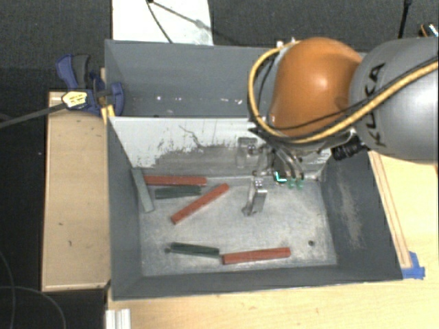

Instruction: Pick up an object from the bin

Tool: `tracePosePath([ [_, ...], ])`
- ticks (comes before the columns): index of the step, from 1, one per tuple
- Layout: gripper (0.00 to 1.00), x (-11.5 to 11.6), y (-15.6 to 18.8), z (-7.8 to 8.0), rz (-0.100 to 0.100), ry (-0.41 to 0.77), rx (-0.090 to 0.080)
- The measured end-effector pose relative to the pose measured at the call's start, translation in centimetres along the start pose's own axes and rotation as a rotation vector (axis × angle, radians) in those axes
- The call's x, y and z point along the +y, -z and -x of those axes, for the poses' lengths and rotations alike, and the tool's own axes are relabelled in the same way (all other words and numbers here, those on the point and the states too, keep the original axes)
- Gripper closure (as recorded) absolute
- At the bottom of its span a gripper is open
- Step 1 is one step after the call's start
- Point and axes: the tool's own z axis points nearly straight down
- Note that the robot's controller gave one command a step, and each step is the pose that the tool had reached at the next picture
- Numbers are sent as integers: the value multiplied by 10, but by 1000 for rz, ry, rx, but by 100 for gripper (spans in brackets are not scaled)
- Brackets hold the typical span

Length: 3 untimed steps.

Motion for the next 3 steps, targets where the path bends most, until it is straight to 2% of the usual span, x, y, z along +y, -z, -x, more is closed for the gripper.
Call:
tracePosePath([
  [1, 0, -4, -146, 42, -1, 286, 2],
  [2, 0, 32, -165, 38, 0, 356, 0],
  [3, 100, 30, -162, 40, 0, 348, -5],
])
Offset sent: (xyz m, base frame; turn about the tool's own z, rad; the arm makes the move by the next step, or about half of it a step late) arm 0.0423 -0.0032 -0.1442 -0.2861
